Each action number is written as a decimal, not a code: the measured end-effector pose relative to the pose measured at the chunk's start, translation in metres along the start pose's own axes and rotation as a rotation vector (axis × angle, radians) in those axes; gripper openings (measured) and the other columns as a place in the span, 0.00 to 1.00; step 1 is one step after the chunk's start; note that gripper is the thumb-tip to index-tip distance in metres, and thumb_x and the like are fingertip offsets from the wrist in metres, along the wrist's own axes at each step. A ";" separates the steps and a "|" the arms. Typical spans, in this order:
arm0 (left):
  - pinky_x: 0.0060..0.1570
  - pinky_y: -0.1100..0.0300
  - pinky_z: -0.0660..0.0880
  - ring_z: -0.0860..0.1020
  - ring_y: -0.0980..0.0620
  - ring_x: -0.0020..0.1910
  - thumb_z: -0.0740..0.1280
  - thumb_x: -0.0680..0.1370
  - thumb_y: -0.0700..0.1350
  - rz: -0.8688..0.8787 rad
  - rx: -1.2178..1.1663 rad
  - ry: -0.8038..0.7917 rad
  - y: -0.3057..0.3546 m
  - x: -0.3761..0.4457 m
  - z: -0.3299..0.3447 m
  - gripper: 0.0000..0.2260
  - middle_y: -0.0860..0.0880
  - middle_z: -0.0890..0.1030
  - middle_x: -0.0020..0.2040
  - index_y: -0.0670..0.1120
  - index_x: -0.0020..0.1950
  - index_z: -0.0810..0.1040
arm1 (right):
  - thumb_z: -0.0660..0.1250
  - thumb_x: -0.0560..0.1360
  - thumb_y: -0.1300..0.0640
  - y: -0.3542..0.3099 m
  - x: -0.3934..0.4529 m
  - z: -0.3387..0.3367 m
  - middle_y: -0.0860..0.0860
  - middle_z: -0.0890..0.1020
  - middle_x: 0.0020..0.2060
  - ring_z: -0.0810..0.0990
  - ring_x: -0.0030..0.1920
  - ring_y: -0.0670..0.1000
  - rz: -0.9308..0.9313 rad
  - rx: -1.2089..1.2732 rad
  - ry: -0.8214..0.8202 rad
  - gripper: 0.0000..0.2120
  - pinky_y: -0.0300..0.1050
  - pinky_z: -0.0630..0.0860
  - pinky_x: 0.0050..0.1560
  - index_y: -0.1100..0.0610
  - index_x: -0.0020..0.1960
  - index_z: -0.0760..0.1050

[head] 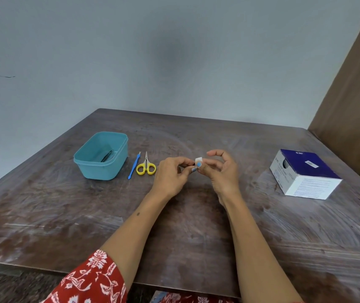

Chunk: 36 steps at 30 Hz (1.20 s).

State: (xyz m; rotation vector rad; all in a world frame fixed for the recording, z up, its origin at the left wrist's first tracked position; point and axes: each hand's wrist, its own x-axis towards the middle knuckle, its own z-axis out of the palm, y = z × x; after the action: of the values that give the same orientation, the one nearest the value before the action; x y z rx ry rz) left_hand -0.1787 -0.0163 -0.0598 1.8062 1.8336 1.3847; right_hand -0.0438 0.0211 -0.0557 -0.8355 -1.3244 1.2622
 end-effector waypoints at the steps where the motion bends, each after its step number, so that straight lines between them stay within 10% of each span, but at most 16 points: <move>1: 0.28 0.73 0.64 0.71 0.62 0.26 0.70 0.73 0.45 0.001 -0.005 0.004 0.000 0.000 0.000 0.06 0.55 0.81 0.37 0.48 0.49 0.83 | 0.75 0.67 0.66 0.000 0.000 0.000 0.50 0.86 0.35 0.85 0.41 0.49 -0.005 -0.024 0.000 0.16 0.43 0.81 0.46 0.53 0.47 0.72; 19: 0.33 0.62 0.72 0.74 0.58 0.29 0.71 0.72 0.46 -0.044 -0.062 -0.010 -0.001 -0.001 0.005 0.06 0.54 0.81 0.36 0.48 0.47 0.83 | 0.72 0.70 0.67 -0.003 -0.001 0.001 0.60 0.82 0.35 0.82 0.33 0.49 -0.036 -0.043 0.172 0.13 0.40 0.80 0.35 0.54 0.39 0.70; 29: 0.30 0.75 0.65 0.75 0.64 0.30 0.70 0.73 0.48 -0.139 -0.094 0.228 0.007 -0.004 -0.022 0.06 0.53 0.84 0.41 0.49 0.48 0.83 | 0.71 0.71 0.67 0.004 -0.001 0.001 0.57 0.83 0.40 0.81 0.41 0.51 -0.213 -0.339 0.287 0.08 0.48 0.76 0.46 0.56 0.41 0.76; 36: 0.41 0.57 0.75 0.81 0.51 0.42 0.67 0.74 0.47 -0.298 0.296 0.427 -0.005 0.021 -0.134 0.08 0.48 0.84 0.42 0.45 0.44 0.83 | 0.67 0.74 0.66 0.011 0.002 0.005 0.52 0.82 0.38 0.80 0.41 0.51 -0.245 -0.422 0.220 0.10 0.34 0.73 0.41 0.51 0.43 0.75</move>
State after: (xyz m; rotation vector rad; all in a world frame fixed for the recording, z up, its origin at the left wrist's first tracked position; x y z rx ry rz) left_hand -0.2828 -0.0579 0.0171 1.3365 2.5190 1.5296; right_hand -0.0513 0.0241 -0.0646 -1.0340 -1.4823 0.6860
